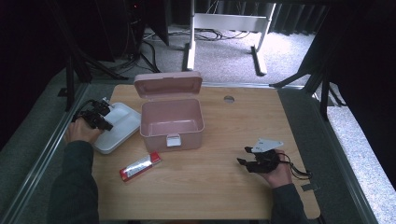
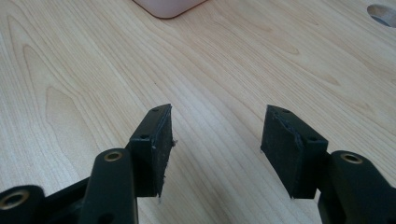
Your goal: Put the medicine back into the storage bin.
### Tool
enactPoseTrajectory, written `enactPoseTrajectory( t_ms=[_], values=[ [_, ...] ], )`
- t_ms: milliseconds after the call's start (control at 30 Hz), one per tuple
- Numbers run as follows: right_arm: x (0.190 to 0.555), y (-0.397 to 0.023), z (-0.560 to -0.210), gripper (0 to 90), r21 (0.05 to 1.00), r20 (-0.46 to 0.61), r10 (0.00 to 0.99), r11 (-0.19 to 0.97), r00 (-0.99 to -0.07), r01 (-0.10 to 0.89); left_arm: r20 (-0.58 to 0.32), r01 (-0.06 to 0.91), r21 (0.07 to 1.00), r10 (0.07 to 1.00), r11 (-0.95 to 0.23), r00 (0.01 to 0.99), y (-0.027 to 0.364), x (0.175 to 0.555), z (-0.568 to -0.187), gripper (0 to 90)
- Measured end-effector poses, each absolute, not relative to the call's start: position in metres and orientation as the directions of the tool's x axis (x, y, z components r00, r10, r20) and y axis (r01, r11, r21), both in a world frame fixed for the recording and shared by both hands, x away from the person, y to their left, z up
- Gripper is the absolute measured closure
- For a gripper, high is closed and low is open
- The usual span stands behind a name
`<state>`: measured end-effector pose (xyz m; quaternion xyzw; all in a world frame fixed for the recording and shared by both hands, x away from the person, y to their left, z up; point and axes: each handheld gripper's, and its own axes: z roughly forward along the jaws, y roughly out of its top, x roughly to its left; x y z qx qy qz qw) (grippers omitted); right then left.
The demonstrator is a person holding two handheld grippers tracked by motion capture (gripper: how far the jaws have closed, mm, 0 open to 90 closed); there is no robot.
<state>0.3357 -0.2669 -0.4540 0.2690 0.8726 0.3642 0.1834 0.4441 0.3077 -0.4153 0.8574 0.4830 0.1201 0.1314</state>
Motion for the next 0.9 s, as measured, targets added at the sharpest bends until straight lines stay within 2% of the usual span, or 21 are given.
enactPoseTrajectory(
  t_ms=[267, 433, 633, 900],
  values=[
    [0.336, -0.265, -0.455, 42.6, 0.729, -0.122, 0.599, 0.595, -0.791, 0.338, 0.038, 0.803, 0.352, 0.865, -0.481, 0.501, 0.31, 0.438, -0.436, 89.2],
    [0.336, -0.264, -0.455, 42.6, 0.729, -0.121, 0.599, 0.595, -0.792, 0.339, 0.047, 0.794, 0.334, 0.85, -0.508, 0.524, 0.306, 0.437, -0.446, 88.2],
    [0.336, -0.264, -0.456, 42.5, 0.723, -0.129, 0.597, 0.603, -0.792, 0.337, 0.037, 0.776, 0.386, 0.849, -0.499, 0.527, 0.297, 0.441, -0.447, 88.2],
    [0.335, -0.265, -0.456, 42.5, 0.721, -0.132, 0.597, 0.606, -0.791, 0.337, 0.021, 0.75, 0.401, 0.823, -0.527, 0.567, 0.283, 0.443, -0.445, 76.3]
  ],
)
